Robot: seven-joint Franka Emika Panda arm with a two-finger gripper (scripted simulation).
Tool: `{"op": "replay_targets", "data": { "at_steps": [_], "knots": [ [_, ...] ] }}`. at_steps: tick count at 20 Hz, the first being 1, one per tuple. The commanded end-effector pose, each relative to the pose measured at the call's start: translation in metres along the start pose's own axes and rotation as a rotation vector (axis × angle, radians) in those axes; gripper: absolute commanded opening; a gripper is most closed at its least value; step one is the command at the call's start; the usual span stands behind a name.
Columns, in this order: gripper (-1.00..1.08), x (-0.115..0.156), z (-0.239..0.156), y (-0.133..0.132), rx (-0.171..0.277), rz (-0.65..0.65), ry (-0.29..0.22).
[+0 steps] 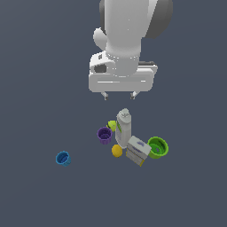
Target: Pick up a designated object from a clutter of objects.
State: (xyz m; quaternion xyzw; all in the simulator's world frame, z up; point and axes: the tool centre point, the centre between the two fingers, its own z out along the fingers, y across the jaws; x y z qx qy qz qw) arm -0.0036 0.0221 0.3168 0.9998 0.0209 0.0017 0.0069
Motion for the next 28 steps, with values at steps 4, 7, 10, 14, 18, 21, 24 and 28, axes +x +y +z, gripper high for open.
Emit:
{"op": "replay_targets", "data": {
  "at_steps": [4, 7, 10, 14, 18, 21, 24, 28],
  "knots": [
    [1.0, 0.002, -0.001, 0.004, -0.005, 0.005, 0.004],
    [1.0, 0.007, -0.004, 0.017, -0.017, 0.02, 0.015],
    [1.0, 0.009, -0.006, 0.024, -0.024, 0.034, 0.021],
    [1.0, 0.009, -0.006, 0.023, -0.023, 0.03, 0.02],
    [1.0, 0.013, -0.003, 0.021, -0.025, 0.0, 0.019],
    [1.0, 0.019, 0.001, 0.017, -0.027, -0.039, 0.017],
    [1.0, 0.027, 0.006, 0.012, -0.029, -0.094, 0.015],
    [1.0, 0.04, 0.017, 0.002, -0.031, -0.189, 0.012]
  ]
}}
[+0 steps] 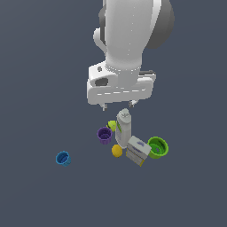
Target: Pick up a designated object from a clutter of objects.
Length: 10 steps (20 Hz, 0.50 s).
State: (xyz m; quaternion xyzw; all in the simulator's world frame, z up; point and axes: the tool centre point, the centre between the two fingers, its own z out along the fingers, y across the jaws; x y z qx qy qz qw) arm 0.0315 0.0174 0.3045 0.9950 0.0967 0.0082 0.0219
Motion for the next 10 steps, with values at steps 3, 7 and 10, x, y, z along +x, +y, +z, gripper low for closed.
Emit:
{"op": "replay_targets", "data": {
  "at_steps": [3, 7, 10],
  "knots": [
    [1.0, 0.019, 0.014, -0.011, 0.001, -0.127, -0.003],
    [1.0, 0.037, 0.03, -0.023, 0.005, -0.257, -0.005],
    [1.0, 0.05, 0.043, -0.033, 0.01, -0.355, -0.005]
  ]
}}
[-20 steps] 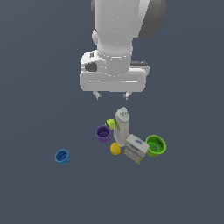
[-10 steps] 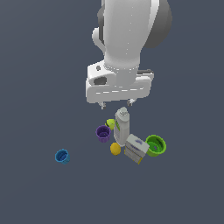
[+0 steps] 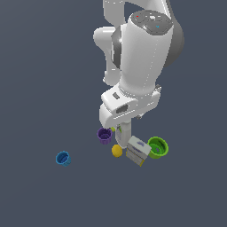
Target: Pick up a designated object from a clutter of objects.
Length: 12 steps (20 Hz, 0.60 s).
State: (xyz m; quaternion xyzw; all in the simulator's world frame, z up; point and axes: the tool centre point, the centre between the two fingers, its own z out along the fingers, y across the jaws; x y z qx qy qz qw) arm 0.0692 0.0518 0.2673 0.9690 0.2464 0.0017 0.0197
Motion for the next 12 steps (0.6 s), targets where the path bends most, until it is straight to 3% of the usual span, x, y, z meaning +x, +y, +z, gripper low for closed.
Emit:
{"op": "replay_targets", "data": {
  "at_steps": [1, 12],
  "knots": [
    [1.0, 0.013, 0.011, -0.005, 0.005, -0.083, 0.001],
    [1.0, 0.055, 0.051, -0.024, 0.028, -0.361, 0.01]
  ]
}}
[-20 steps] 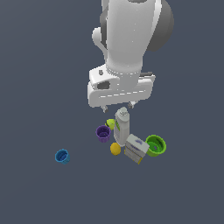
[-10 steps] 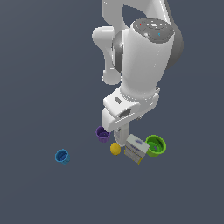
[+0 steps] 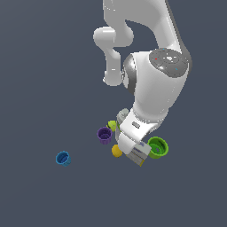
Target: Pick up a designated object from a clutter of objects.
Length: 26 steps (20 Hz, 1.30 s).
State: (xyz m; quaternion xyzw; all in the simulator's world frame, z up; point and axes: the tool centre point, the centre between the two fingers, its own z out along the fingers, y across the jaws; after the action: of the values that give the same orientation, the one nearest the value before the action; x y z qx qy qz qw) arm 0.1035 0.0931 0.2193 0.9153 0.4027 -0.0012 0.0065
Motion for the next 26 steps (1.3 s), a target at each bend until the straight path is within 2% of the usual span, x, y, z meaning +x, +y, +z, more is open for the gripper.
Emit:
{"op": "replay_targets", "data": {
  "at_steps": [1, 7, 14, 26],
  "knots": [
    [1.0, 0.007, 0.007, -0.001, 0.004, -0.046, 0.003],
    [1.0, 0.016, 0.016, -0.002, 0.01, -0.104, 0.007],
    [1.0, 0.017, 0.02, -0.002, 0.01, -0.106, 0.007],
    [1.0, 0.017, 0.066, -0.004, 0.011, -0.111, 0.008]
  ]
}}
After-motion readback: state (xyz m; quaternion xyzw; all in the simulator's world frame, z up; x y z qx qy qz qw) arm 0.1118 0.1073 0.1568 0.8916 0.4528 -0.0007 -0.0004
